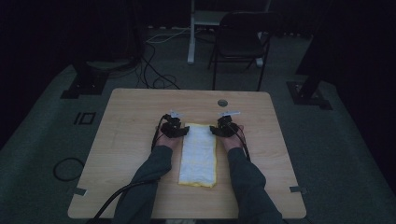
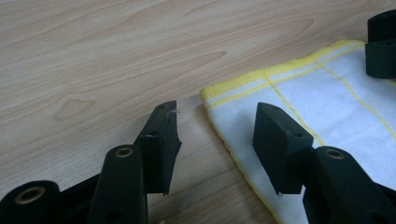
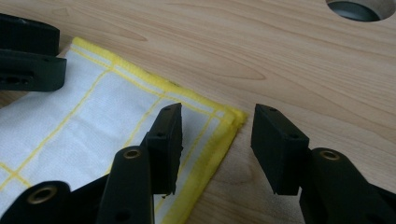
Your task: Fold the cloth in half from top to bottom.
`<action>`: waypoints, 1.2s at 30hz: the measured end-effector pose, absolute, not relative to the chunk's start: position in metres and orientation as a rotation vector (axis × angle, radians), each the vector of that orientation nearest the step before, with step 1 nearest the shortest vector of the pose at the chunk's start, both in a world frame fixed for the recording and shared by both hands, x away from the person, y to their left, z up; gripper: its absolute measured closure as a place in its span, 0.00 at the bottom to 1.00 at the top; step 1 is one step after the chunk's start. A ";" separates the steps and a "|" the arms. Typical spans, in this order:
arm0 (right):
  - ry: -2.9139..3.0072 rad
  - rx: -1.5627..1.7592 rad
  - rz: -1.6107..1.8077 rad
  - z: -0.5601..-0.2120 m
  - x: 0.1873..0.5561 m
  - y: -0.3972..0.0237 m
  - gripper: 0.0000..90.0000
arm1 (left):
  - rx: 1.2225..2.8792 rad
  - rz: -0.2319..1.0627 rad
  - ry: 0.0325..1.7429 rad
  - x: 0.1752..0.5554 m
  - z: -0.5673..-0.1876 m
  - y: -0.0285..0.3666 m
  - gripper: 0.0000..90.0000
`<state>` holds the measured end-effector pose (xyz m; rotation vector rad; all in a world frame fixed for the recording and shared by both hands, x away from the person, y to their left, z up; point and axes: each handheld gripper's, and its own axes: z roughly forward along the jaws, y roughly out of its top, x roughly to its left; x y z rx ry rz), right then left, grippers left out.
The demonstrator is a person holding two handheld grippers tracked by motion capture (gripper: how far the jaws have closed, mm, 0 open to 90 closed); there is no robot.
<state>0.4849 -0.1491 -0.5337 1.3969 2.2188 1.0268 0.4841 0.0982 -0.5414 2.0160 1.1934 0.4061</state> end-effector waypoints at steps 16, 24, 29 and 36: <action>2.217 1.400 1.004 -0.539 0.487 -0.146 0.59 | 2.016 0.363 1.136 0.487 -0.543 0.095 0.56; 2.249 1.384 1.007 -0.538 0.485 -0.142 0.78 | 2.045 0.369 1.107 0.484 -0.543 0.094 0.69; 2.272 1.391 1.033 -0.538 0.484 -0.141 0.90 | 2.058 0.310 1.118 0.486 -0.540 0.093 0.83; 2.269 1.436 1.093 -0.538 0.485 -0.145 0.95 | 2.050 0.216 1.158 0.490 -0.538 0.095 0.95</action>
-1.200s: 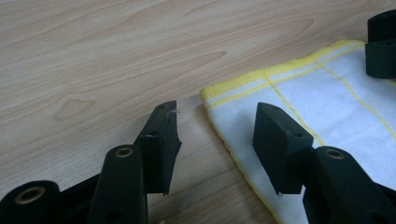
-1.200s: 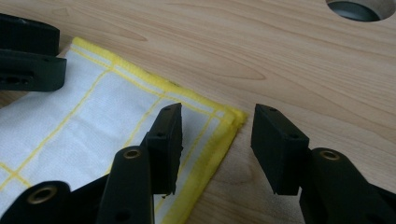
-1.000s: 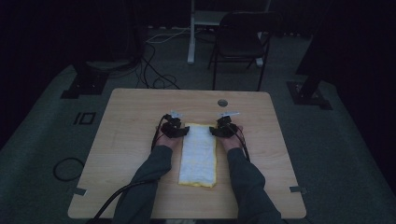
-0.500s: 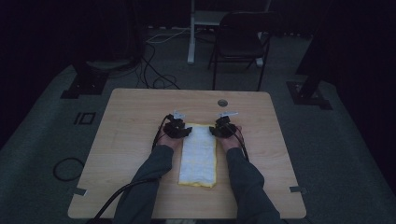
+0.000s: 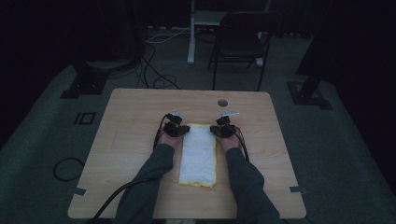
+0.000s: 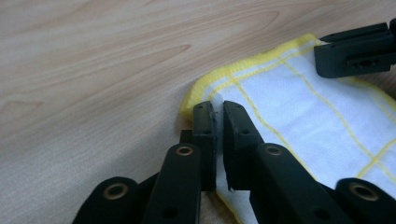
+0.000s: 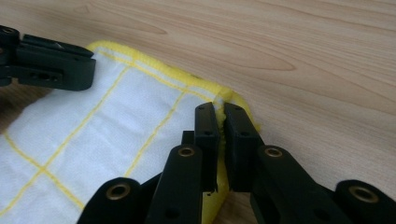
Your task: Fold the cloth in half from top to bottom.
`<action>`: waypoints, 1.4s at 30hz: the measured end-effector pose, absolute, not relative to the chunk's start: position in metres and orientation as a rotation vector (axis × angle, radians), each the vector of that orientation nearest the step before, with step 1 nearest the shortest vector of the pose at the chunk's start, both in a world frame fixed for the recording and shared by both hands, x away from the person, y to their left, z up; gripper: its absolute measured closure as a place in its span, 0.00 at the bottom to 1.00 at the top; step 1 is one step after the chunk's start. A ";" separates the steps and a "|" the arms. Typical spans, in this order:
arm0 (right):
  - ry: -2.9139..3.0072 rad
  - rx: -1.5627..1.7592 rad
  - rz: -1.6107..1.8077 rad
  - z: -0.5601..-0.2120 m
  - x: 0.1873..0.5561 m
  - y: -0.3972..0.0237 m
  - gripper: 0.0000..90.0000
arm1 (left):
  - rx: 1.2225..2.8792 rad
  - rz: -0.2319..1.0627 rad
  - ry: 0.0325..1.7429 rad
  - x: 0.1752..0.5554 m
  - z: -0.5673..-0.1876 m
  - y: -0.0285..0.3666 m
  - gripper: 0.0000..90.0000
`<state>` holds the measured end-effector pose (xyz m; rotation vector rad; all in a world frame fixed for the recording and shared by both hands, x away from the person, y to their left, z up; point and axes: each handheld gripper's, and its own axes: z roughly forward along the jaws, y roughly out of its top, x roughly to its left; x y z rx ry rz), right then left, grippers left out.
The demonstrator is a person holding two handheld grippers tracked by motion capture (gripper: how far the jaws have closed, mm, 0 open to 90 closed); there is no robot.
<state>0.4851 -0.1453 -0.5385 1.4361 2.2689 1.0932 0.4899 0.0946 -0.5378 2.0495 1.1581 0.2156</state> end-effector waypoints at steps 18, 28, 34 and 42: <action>2.208 1.351 1.235 -0.513 0.473 -0.155 0.95 | 1.951 0.216 1.089 0.481 -0.511 0.104 0.97; 2.175 1.289 1.285 -0.490 0.466 -0.157 0.95 | 1.943 0.255 1.039 0.474 -0.487 0.107 0.97; 2.194 1.238 1.296 -0.489 0.450 -0.157 0.95 | 1.941 0.250 1.025 0.461 -0.488 0.110 0.97; 2.193 1.227 1.344 -0.484 0.437 -0.159 0.95 | 1.941 0.255 1.004 0.445 -0.483 0.113 0.97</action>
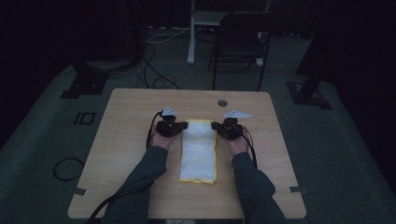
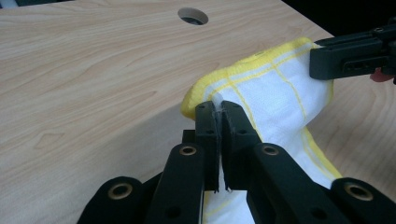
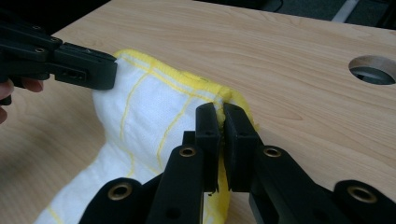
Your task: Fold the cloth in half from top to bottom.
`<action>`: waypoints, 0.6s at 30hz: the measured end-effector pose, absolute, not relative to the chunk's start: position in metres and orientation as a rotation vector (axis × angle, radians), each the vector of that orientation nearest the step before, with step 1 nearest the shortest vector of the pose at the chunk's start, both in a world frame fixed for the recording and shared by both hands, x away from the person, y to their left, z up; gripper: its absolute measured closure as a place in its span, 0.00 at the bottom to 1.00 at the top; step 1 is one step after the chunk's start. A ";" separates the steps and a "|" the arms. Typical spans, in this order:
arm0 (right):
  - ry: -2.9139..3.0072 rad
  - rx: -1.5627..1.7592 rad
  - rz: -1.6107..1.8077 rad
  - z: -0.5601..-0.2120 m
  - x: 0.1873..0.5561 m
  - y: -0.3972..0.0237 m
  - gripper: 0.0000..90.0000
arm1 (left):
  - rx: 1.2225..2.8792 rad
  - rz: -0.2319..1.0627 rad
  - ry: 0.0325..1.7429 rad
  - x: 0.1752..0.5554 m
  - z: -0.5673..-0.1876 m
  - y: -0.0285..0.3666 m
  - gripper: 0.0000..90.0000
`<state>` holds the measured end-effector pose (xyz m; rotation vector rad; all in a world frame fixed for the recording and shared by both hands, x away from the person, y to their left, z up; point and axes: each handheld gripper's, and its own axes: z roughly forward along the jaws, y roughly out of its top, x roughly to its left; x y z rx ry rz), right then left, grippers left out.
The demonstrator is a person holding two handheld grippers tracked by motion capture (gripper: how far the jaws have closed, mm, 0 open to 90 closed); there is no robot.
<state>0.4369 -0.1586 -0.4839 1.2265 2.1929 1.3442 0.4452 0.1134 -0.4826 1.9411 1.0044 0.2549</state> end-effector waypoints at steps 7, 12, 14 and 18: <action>2.196 1.207 1.366 -0.482 0.424 -0.159 0.95 | 1.924 0.240 1.002 0.430 -0.481 0.117 0.97; 2.189 1.169 1.373 -0.480 0.413 -0.159 0.95 | 1.916 0.244 0.993 0.419 -0.478 0.118 0.97; 2.188 1.161 1.381 -0.480 0.410 -0.159 0.95 | 1.909 0.241 0.991 0.415 -0.478 0.119 0.97; 2.187 1.139 1.379 -0.479 0.403 -0.159 0.95 | 1.897 0.231 0.999 0.408 -0.477 0.120 0.97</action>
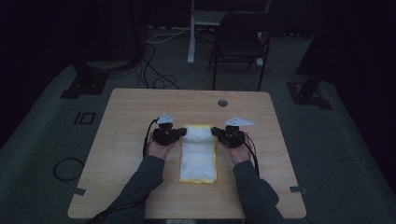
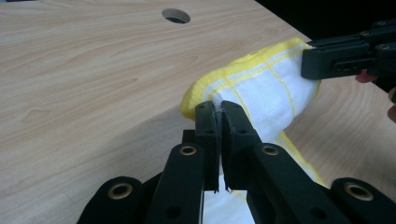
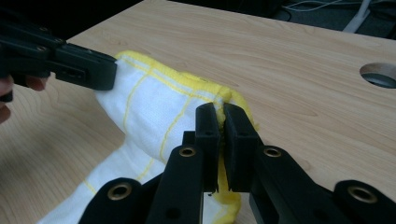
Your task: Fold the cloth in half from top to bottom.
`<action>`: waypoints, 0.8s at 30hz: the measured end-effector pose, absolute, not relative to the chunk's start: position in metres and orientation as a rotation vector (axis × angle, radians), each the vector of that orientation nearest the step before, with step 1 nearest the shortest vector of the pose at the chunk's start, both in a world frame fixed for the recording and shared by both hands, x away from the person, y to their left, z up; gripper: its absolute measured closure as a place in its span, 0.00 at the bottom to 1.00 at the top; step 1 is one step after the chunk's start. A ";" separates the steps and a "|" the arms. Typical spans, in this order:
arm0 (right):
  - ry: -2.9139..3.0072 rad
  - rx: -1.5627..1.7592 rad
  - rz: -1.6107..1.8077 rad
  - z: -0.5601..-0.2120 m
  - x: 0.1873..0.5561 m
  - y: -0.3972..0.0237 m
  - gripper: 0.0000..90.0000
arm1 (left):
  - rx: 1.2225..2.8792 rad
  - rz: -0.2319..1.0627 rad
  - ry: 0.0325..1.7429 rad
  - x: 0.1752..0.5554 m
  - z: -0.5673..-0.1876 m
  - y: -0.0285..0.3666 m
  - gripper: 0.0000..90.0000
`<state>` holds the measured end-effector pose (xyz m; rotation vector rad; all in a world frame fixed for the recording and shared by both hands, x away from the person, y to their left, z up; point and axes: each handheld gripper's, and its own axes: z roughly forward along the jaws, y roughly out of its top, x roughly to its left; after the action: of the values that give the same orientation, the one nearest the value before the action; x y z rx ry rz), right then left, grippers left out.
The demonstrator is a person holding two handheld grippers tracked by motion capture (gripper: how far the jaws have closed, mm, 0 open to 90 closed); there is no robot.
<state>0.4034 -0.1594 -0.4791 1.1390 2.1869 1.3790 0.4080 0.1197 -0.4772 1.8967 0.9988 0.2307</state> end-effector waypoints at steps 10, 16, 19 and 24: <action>2.198 1.110 1.414 -0.480 0.383 -0.161 0.95 | 1.888 0.224 0.994 0.387 -0.484 0.123 0.97; 2.215 1.114 1.422 -0.488 0.372 -0.162 0.95 | 1.884 0.211 1.001 0.375 -0.492 0.124 0.97; 2.225 1.117 1.432 -0.492 0.367 -0.164 0.95 | 1.883 0.204 1.004 0.369 -0.495 0.123 0.97; 2.236 1.124 1.438 -0.499 0.356 -0.166 0.95 | 1.881 0.188 1.008 0.360 -0.499 0.122 0.97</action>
<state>0.3565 -0.1663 -0.4986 1.1243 2.2357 1.4383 0.3595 0.1220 -0.4994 1.8814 1.0075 0.1881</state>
